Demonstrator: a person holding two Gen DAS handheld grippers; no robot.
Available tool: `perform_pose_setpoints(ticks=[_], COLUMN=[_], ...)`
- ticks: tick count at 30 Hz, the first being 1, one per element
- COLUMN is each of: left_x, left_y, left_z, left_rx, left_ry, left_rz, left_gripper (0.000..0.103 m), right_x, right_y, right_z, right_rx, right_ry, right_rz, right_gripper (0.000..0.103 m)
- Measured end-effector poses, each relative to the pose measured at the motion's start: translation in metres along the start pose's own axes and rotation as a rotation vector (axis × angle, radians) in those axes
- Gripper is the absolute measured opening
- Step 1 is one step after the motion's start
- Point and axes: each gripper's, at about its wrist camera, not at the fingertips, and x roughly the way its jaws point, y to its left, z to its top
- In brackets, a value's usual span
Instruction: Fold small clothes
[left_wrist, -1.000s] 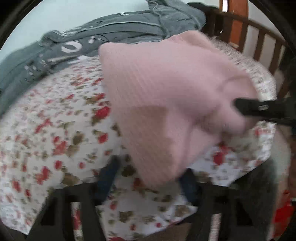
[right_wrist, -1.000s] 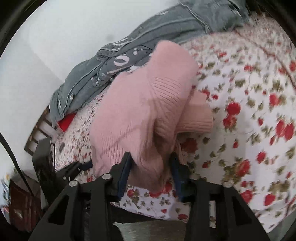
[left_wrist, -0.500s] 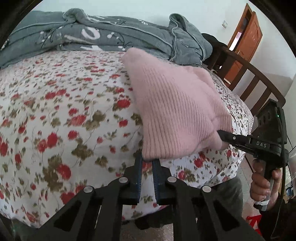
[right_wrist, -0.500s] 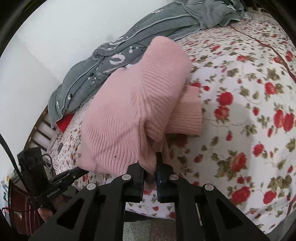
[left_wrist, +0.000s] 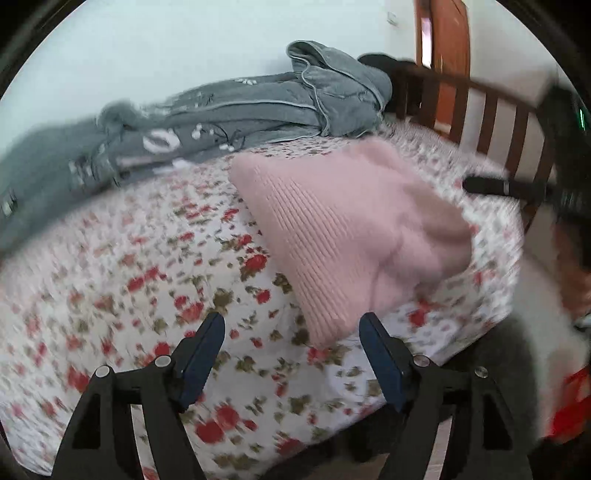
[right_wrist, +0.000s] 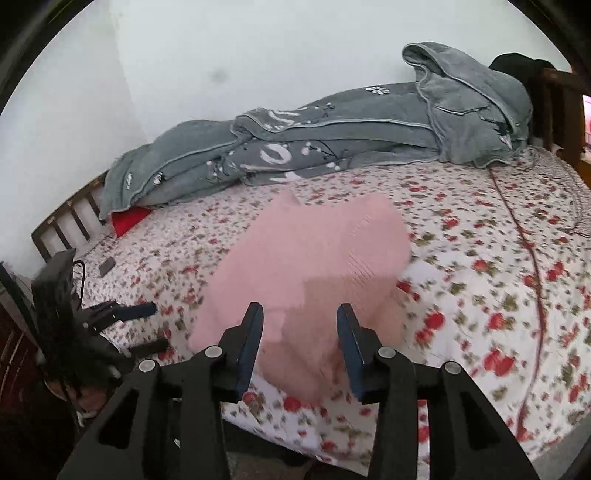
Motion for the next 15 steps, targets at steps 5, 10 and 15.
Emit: perform_pose_setpoints(ticks=[5,10,15], left_x=[0.03,0.041,0.038], left_y=[-0.019,-0.025,-0.019], left_z=[-0.009,-0.002,0.001], left_rx=[0.04,-0.013,-0.07], left_ry=[0.058,0.006,-0.031], left_rz=[0.023,0.003,-0.082], left_gripper=[0.074,0.05,0.026], right_x=[0.024,0.042,0.044], right_y=[0.001,-0.008,-0.021], right_z=[-0.007,-0.011,-0.01], right_rx=[-0.01,0.002,0.036], right_ry=[-0.006,0.022,0.028], right_rz=[-0.022,-0.031,-0.027], right_gripper=[0.041,0.041,0.041])
